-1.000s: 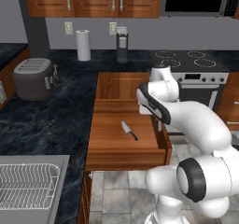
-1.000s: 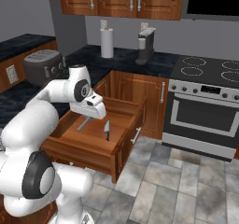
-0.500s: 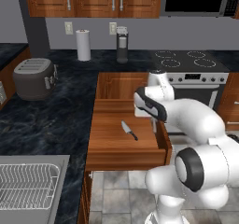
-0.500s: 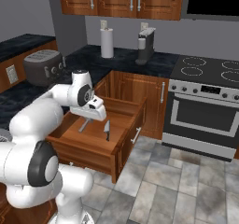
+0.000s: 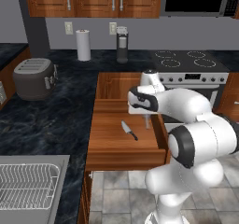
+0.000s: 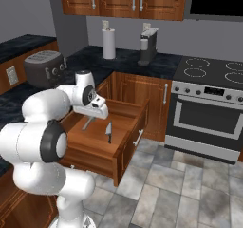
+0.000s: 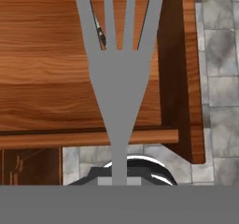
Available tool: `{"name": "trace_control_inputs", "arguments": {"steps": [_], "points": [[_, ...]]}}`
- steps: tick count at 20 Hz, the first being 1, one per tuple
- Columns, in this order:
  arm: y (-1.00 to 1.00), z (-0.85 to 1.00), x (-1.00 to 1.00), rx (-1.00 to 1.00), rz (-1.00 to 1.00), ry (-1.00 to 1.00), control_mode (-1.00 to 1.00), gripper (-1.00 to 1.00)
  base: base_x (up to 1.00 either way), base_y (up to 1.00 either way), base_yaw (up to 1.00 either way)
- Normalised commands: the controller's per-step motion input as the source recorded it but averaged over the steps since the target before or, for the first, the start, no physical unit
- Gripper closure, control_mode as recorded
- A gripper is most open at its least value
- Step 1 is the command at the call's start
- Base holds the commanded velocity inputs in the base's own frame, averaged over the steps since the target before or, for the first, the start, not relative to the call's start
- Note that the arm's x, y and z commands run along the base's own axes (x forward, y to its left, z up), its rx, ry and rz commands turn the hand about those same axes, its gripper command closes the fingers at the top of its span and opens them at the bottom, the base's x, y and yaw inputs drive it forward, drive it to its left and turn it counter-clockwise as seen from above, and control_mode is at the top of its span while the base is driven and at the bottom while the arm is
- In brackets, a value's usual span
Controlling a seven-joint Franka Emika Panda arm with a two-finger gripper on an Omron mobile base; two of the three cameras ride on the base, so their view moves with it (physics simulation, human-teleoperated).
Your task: Pick up the metallic utensils from the counter and place them in the open drawer. Make sure not to pick up any wooden utensils.
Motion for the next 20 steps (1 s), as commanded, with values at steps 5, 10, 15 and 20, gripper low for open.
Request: {"name": "trace_control_inputs", "arguments": {"steps": [5,10,15,20], "points": [[0.01,-0.33,0.48,0.00,0.06,0.00,-1.00,1.00,0.00,0.00,0.00],[0.00,-0.38,0.37,0.00,0.06,0.00,-1.00,1.00,0.00,0.00,0.00],[0.00,-0.39,0.39,0.00,0.06,0.00,-1.00,1.00,0.00,0.00,0.00],[0.00,-0.44,0.35,0.00,0.05,0.00,-1.00,1.00,0.00,0.00,0.00]]}}
